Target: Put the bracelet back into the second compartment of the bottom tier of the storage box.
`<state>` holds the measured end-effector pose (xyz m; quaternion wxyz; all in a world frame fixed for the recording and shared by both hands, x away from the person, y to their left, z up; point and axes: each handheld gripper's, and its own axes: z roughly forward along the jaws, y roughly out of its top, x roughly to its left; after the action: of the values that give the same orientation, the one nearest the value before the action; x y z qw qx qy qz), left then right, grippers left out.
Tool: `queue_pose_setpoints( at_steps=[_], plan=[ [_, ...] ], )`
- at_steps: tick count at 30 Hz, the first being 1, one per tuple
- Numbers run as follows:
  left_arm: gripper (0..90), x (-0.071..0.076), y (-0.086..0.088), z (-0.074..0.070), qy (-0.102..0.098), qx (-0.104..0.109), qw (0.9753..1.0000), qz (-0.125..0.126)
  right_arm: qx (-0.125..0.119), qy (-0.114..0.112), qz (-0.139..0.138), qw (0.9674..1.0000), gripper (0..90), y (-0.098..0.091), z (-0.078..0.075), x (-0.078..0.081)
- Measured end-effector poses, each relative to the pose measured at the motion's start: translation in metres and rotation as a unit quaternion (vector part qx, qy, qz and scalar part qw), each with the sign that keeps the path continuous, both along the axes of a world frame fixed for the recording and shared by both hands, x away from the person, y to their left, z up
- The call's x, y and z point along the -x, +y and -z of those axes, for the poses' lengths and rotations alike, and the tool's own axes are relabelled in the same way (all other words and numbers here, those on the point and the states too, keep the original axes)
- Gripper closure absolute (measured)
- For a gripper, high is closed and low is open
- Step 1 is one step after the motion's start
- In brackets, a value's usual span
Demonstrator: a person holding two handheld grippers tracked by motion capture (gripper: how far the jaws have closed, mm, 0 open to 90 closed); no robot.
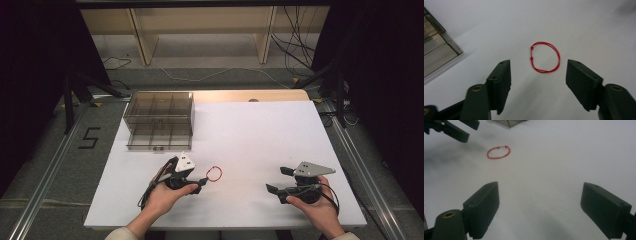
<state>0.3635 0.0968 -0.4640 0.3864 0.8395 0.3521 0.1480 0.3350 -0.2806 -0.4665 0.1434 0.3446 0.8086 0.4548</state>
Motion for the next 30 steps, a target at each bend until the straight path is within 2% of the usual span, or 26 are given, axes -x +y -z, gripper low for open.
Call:
queue_pose_setpoints(
  at_steps=[7, 12, 14, 20, 26, 30],
  plan=[
    [49.9, -0.021, -0.011, 0.006, 0.008, -0.018, 0.9997, -0.013, -0.002, -0.001, 0.000, 1.0000, 16.3, 0.000, 0.000, 0.000],
    [54.1, -0.031, -0.022, 0.010, 0.013, -0.026, 0.9996, 0.001, -0.003, -0.002, -0.002, 1.0000, 16.3, 0.000, 0.000, 0.000],
    [57.3, -0.036, -0.026, 0.015, 0.022, -0.028, 0.9993, 0.006, -0.002, -0.002, -0.001, 1.0000, 16.3, 0.000, 0.000, 0.000],
    [64.7, -0.038, -0.029, 0.018, 0.035, -0.028, 0.9989, 0.013, -0.002, -0.002, -0.001, 1.0000, 16.3, 0.000, 0.000, 0.000],
    [69.5, -0.042, -0.030, 0.021, 0.057, -0.027, 0.9978, 0.020, -0.002, -0.003, -0.003, 1.0000, 16.3, 0.000, 0.000, 0.001],
    [74.2, -0.043, -0.030, 0.021, 0.053, -0.033, 0.9978, 0.019, -0.003, -0.003, -0.002, 1.0000, 16.3, 0.001, 0.000, 0.001]
  ],
)
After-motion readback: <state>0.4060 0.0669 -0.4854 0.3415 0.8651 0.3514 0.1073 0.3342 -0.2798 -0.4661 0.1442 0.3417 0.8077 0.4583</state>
